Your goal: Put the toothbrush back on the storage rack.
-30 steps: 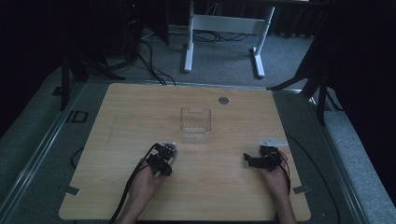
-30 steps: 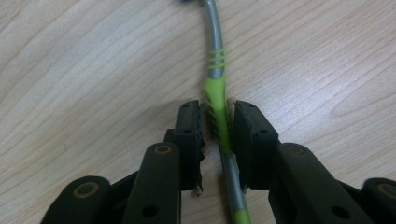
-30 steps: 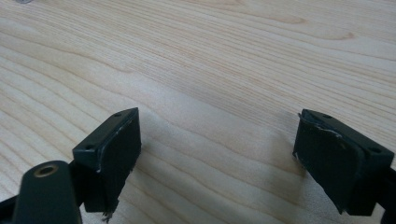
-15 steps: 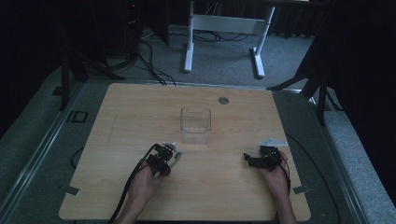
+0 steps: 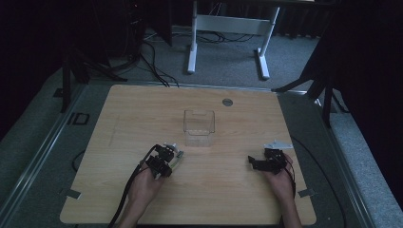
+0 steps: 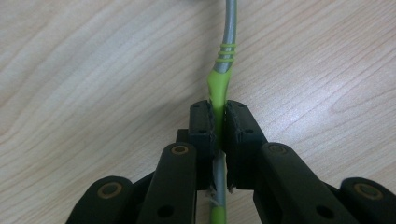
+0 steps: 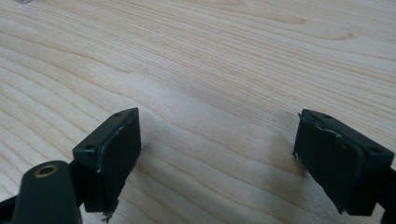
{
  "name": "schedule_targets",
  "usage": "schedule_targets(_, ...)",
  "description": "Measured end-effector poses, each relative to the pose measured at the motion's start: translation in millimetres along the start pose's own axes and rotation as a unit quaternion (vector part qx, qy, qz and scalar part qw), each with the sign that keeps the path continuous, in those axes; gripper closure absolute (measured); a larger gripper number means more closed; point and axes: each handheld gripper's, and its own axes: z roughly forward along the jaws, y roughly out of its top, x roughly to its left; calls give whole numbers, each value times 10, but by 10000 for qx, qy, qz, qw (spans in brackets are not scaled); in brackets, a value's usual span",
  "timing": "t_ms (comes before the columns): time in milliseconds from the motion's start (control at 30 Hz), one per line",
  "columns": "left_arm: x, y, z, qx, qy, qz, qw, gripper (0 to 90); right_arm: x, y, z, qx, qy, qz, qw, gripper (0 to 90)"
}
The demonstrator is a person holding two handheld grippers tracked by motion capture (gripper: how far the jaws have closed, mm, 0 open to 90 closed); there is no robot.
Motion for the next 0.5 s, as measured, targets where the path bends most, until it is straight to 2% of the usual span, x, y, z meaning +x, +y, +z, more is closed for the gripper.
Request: schedule_targets(500,12,-7,-89,-193,-12,139,9997,818,1,0,0,0,2,4,10000,148)
